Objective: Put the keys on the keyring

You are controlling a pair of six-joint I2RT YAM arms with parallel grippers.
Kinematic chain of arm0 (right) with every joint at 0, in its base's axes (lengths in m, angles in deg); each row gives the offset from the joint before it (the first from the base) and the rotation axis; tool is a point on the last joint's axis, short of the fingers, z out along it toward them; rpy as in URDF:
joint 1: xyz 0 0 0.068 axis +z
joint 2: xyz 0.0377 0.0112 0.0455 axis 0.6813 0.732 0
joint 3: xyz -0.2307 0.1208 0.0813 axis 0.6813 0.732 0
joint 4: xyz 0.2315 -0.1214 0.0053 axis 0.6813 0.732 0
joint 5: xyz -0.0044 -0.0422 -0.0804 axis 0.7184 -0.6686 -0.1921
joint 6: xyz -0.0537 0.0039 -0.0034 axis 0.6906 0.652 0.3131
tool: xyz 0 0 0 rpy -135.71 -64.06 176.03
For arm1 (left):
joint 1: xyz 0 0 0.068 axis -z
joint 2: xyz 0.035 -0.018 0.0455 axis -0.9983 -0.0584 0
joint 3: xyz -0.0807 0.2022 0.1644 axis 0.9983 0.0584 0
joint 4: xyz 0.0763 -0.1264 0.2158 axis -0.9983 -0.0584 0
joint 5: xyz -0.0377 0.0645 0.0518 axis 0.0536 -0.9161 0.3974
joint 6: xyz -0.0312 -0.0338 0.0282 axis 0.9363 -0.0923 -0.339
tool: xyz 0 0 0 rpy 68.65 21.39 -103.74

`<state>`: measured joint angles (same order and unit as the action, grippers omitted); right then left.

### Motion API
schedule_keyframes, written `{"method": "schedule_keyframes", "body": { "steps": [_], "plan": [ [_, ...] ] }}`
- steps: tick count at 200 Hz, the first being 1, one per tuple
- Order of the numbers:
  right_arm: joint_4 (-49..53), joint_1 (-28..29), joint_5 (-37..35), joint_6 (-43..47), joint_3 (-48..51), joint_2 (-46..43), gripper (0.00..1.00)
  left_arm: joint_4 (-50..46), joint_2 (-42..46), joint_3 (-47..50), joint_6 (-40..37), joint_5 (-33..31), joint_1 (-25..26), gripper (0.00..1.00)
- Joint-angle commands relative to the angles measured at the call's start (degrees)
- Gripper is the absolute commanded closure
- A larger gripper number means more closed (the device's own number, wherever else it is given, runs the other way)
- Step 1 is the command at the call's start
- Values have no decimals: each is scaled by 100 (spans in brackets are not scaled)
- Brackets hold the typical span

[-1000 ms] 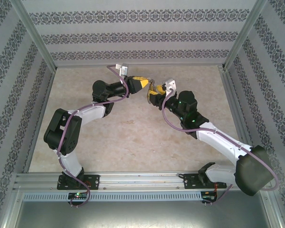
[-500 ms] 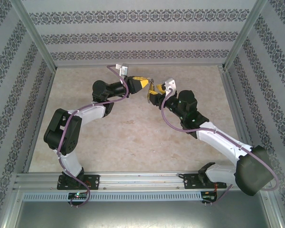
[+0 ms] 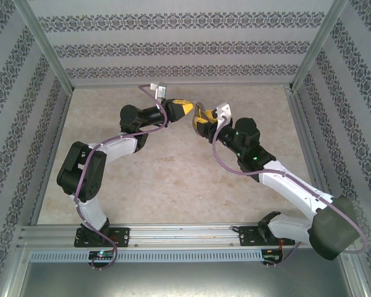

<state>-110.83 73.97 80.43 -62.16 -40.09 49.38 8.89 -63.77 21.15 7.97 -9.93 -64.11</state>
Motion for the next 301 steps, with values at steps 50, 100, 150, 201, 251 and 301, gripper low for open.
{"method": "schedule_keyframes", "body": {
  "steps": [50, 100, 150, 201, 251, 301],
  "plan": [
    [89, -102, 1078, -8, -269, -86, 49, 414, -20, -21, 50, 195, 57, 100],
    [71, -359, 994, -178, -237, -122, 51, 422, -36, -44, 50, 199, 57, 100],
    [-24, -387, 1133, -273, -358, 31, 51, 427, -73, -67, 65, 190, 59, 100],
    [-71, -318, 1066, -251, -495, 271, 52, 422, -89, -69, 74, 182, 66, 100],
    [-81, -299, 1083, -250, -480, 369, 53, 423, -90, -96, 92, 184, 66, 100],
    [-68, -263, 995, -197, -532, 442, 63, 422, -118, -113, 99, 186, 75, 100]
  ]
}}
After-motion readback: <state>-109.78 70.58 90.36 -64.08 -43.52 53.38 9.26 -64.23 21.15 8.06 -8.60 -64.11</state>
